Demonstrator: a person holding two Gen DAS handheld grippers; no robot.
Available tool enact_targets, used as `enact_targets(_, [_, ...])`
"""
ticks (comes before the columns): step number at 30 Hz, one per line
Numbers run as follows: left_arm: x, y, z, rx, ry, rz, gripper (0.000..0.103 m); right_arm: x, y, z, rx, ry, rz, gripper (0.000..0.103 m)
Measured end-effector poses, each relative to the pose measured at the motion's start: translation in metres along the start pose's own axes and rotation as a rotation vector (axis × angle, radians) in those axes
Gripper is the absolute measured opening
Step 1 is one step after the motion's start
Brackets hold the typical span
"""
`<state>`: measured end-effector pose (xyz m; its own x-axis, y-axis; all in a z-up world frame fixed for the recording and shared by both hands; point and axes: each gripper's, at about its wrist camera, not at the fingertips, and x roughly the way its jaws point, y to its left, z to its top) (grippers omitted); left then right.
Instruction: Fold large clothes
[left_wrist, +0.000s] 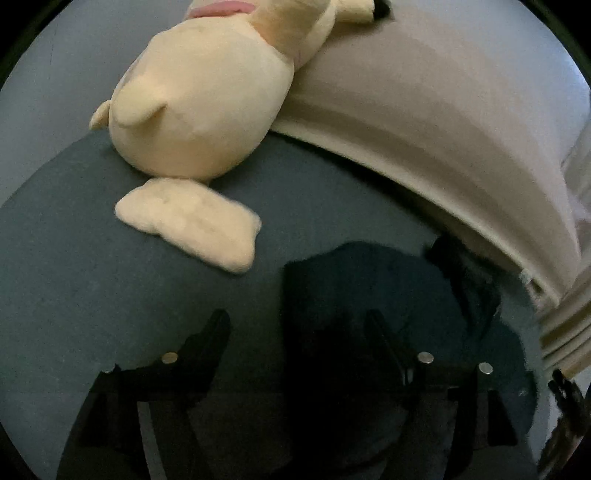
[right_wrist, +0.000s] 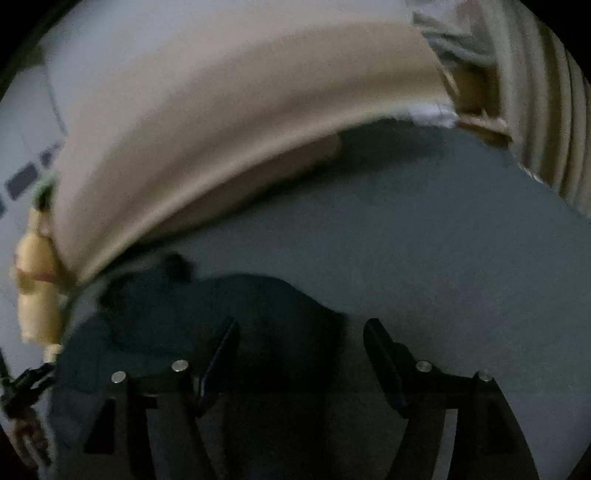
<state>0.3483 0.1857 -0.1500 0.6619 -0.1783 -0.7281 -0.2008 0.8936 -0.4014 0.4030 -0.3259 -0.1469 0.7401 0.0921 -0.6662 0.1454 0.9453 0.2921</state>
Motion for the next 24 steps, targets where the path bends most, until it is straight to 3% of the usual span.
enact_targets(3, [0.008,-0.007,0.004,0.018,0.01,-0.008,0.076,-0.02,0.043,-0.012,-0.074,0.018,0.164,0.073])
enact_targets(6, [0.026,-0.011,0.001,0.092,0.08,0.082,0.023,-0.01,0.082,-0.037,-0.165,0.107,0.236,0.072])
enact_targets(7, [0.032,-0.008,0.003,0.101,0.089,0.097,0.023,0.001,0.092,-0.049,-0.204,0.147,0.234,0.07])
enact_targets(9, [0.037,-0.01,-0.002,0.158,0.082,0.138,0.023,0.039,0.093,-0.069,-0.252,0.271,0.123,0.049])
enact_targets(10, [0.037,-0.011,-0.005,0.179,0.078,0.15,0.023,0.057,0.084,-0.079,-0.237,0.323,0.11,0.048])
enact_targets(14, [0.032,-0.021,-0.008,0.22,0.075,0.204,0.026,0.062,0.077,-0.079,-0.233,0.32,0.073,0.043])
enact_targets(15, [0.022,-0.024,-0.011,0.232,0.066,0.214,0.029,0.058,0.076,-0.075,-0.23,0.322,0.067,0.047])
enact_targets(16, [0.011,-0.027,-0.013,0.236,0.057,0.216,0.043,0.057,0.085,-0.074,-0.223,0.322,0.068,0.051])
enact_targets(18, [-0.018,-0.03,-0.023,0.259,0.022,0.2,0.066,0.033,0.083,-0.079,-0.202,0.283,0.096,0.077])
enact_targets(21, [-0.069,-0.04,-0.047,0.347,-0.074,0.23,0.071,-0.012,0.085,-0.087,-0.192,0.203,0.12,0.079])
enact_targets(24, [-0.106,-0.045,-0.072,0.385,-0.096,0.211,0.072,-0.061,0.081,-0.101,-0.198,0.157,0.141,0.082])
